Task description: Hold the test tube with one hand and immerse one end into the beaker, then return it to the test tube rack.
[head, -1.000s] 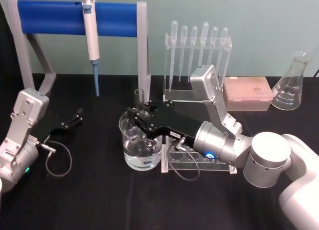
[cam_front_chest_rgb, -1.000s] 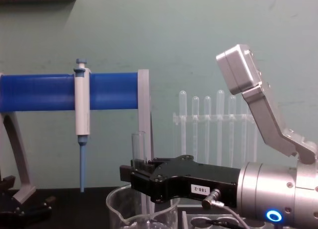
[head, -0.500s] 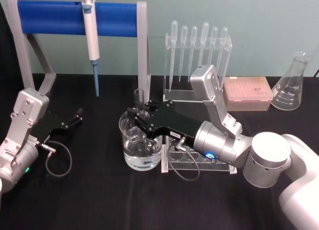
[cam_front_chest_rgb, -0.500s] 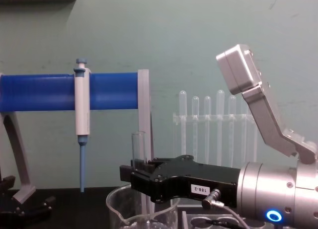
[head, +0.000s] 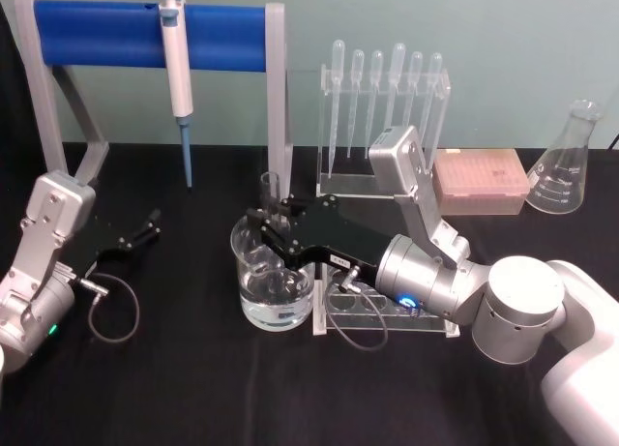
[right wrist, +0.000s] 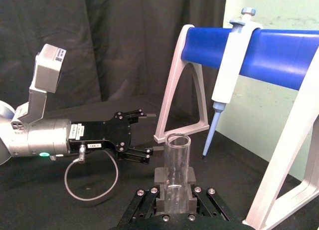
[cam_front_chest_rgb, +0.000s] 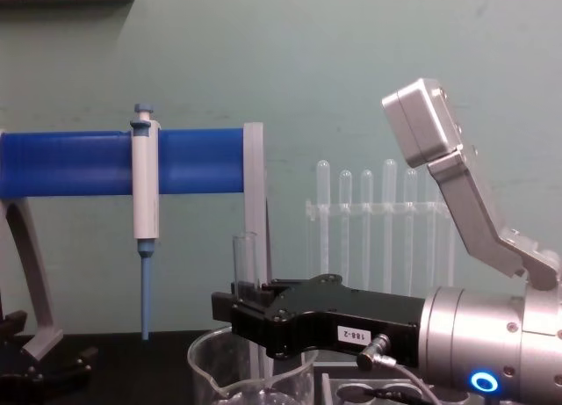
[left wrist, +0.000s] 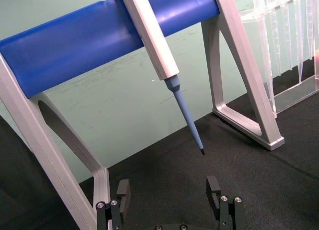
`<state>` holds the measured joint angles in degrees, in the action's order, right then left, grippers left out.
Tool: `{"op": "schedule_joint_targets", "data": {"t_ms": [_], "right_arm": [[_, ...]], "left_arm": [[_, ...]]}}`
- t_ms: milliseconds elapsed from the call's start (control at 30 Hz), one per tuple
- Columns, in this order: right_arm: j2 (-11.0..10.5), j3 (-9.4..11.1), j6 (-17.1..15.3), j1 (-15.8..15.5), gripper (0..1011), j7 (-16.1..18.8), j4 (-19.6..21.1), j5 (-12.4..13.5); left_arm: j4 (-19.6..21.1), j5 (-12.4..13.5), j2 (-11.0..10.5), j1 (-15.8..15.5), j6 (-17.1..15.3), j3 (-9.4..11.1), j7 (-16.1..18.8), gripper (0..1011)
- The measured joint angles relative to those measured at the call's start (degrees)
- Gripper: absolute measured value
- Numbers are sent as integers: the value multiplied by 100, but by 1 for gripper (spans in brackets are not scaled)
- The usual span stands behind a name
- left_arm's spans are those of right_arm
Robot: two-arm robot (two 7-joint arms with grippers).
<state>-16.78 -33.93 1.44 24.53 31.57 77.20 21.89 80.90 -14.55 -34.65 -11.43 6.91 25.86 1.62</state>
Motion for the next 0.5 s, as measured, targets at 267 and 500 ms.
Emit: {"op": "schedule_joint_targets", "data": {"t_ms": [267,500], "right_arm": [[0,0,0,0,229,0,0,0],[0,0,0,0,229,0,0,0]], "left_arm": [[0,0,0,0,0,0,0,1000],[0,0,0,0,0,0,0,1000]]}}
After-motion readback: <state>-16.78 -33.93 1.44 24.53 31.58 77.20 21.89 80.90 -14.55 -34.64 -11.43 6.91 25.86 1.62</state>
